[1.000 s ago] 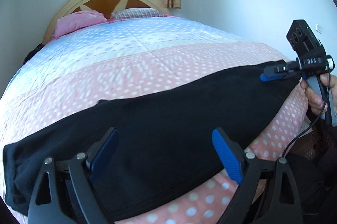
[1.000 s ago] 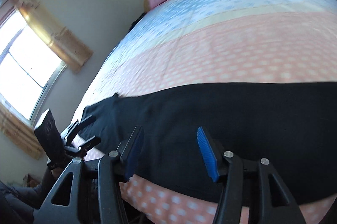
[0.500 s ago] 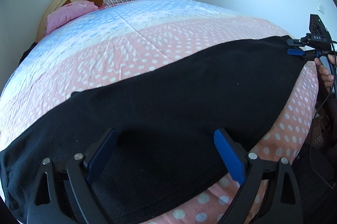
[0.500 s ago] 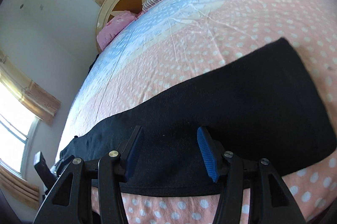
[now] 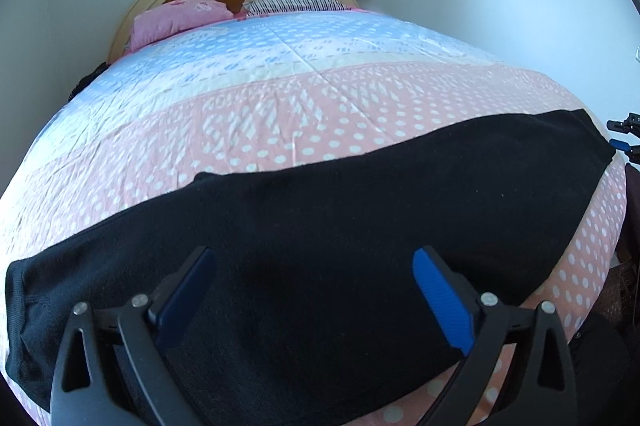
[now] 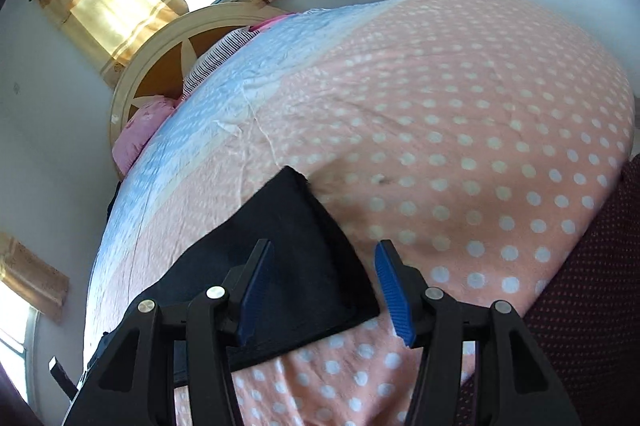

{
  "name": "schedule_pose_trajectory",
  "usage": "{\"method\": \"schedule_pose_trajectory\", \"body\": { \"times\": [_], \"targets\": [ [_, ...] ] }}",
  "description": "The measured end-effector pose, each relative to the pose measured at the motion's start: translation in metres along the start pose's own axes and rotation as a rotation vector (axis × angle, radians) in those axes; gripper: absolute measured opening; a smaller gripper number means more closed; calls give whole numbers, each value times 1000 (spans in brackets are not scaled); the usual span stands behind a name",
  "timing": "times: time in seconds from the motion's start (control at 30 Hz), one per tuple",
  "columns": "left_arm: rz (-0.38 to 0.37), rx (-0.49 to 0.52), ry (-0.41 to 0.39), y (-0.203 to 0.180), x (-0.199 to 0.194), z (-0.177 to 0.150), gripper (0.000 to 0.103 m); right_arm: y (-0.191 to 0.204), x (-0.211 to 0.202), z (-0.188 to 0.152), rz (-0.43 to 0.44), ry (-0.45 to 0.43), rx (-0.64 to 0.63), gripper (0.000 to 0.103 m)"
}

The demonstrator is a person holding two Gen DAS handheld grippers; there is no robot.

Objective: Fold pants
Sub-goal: 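Grasp one end of the black pants strip with the right gripper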

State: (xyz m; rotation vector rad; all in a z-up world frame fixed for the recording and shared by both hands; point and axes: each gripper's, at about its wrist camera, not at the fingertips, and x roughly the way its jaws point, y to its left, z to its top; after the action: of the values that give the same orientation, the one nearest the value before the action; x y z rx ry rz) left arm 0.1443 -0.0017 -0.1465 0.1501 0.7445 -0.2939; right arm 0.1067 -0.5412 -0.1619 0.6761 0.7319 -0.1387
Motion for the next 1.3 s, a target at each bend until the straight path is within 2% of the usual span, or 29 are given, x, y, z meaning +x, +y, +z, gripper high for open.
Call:
{"method": "schedule_pose_trajectory", "body": {
  "times": [0.13, 0.3, 0.43, 0.57, 0.77, 0.93, 1.17, 1.3],
  "targets": [
    [0, -6, 19, -1, 2, -3, 101, -12, 8, 0, -26, 44, 4, 55],
    [-22, -54, 28, 9, 5, -4, 101, -15, 12, -4, 21, 97, 22, 55],
    [6, -38, 37, 5, 8, -4, 101, -12, 18, -9, 45, 125, 20, 54],
    [31, -18, 55, 1, 10, -4, 103, -24, 17, -10, 82, 116, 94, 40],
    [25, -34, 74, 4, 12, -4, 103, -28, 21, -11, 141, 108, 114, 39],
    [27, -35, 75, 2, 13, -5, 103, -34, 23, -12, 176, 105, 133, 27],
    [22, -42, 79, 2, 13, -5, 103, -35, 22, -14, 166, 96, 128, 24],
    [23, -44, 76, 2, 12, -5, 103, -25, 19, -13, 134, 76, 89, 15]
  ]
}}
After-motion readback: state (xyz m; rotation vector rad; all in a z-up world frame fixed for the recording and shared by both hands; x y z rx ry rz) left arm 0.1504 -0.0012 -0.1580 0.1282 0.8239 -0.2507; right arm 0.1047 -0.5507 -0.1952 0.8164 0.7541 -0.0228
